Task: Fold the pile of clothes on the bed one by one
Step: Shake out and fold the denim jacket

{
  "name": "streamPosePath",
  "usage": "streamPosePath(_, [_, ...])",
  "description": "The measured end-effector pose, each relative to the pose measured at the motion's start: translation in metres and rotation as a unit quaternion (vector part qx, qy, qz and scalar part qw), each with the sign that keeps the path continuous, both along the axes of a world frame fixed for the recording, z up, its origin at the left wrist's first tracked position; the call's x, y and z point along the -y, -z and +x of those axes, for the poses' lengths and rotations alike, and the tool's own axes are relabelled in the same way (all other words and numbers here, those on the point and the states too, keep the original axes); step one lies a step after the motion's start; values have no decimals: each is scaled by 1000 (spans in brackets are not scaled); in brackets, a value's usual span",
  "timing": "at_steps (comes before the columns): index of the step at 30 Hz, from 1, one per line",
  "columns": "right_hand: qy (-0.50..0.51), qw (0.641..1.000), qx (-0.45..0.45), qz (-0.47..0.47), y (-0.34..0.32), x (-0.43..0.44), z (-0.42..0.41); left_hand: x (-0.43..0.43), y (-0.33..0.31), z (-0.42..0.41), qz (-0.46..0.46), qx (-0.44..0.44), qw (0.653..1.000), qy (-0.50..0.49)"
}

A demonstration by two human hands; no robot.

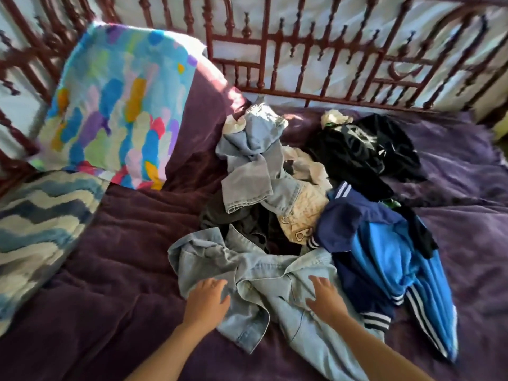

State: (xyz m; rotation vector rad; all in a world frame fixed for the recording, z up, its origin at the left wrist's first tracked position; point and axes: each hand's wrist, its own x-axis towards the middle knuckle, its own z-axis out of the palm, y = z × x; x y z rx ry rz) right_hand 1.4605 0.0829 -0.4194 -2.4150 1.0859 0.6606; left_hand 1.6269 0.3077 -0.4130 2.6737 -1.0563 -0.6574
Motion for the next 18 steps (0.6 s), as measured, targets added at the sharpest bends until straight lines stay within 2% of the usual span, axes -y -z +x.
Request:
streamPosePath(5, [-114,991,-14,-63,27,25,54,25,4,13,18,-13,1000,20])
streamPosePath(10, [-248,964,-69,-74,50,50,91,28,9,21,34,-30,999,24])
streamPosePath(14, [-233,967,-30,-96,56,47,86,26,16,30,63,-45,996,39])
streamPosePath(18, [-151,986,9,-71,31,38,72,40,14,41,72,-34,993,91])
